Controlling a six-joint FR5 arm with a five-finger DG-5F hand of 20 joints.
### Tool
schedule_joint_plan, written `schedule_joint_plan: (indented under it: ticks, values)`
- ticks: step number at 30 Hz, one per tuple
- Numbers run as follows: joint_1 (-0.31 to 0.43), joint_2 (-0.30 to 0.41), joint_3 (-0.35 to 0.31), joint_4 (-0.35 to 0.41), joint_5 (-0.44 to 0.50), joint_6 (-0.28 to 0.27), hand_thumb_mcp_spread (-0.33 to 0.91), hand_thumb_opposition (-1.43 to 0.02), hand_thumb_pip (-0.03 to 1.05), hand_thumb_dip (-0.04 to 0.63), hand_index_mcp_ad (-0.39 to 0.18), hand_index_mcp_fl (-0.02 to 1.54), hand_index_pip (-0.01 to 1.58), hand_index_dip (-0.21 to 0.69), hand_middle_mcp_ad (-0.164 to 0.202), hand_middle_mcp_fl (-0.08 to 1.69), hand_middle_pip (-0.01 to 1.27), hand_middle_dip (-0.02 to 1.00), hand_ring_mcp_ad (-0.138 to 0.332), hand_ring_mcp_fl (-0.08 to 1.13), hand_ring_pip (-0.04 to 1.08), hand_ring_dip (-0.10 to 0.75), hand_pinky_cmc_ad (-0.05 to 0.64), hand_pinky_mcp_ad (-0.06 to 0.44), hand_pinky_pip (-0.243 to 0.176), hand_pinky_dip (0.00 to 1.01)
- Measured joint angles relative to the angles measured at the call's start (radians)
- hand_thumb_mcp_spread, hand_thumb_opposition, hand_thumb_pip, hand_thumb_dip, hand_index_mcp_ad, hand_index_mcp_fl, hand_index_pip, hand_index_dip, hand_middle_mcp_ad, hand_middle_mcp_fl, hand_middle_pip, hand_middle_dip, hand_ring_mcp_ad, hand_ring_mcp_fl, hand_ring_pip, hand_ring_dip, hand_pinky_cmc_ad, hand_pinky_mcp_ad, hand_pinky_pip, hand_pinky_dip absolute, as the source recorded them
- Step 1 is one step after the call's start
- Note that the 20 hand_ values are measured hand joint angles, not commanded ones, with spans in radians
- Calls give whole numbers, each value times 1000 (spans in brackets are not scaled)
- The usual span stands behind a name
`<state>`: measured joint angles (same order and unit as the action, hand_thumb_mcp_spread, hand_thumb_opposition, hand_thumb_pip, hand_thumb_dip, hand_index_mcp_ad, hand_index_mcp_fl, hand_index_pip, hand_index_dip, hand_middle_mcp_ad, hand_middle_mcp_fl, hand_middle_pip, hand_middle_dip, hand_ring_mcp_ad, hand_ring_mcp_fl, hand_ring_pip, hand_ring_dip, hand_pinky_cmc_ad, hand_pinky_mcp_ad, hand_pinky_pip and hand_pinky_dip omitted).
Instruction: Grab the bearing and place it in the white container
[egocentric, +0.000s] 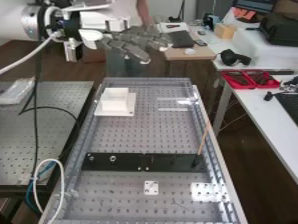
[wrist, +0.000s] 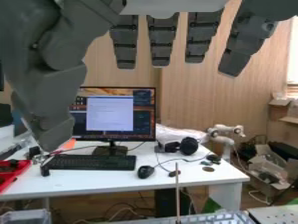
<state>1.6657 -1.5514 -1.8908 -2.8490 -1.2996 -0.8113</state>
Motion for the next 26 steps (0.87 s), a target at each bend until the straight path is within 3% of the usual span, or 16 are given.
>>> schedule_joint_plan:
  ticks: [26]
  values:
    - [-26, -2, 10, -46, -72, 23, 286, -759, 497, 188, -96, 138, 113, 113, 65, 2, 127, 162, 140, 14, 86, 87, 396, 297, -106, 365]
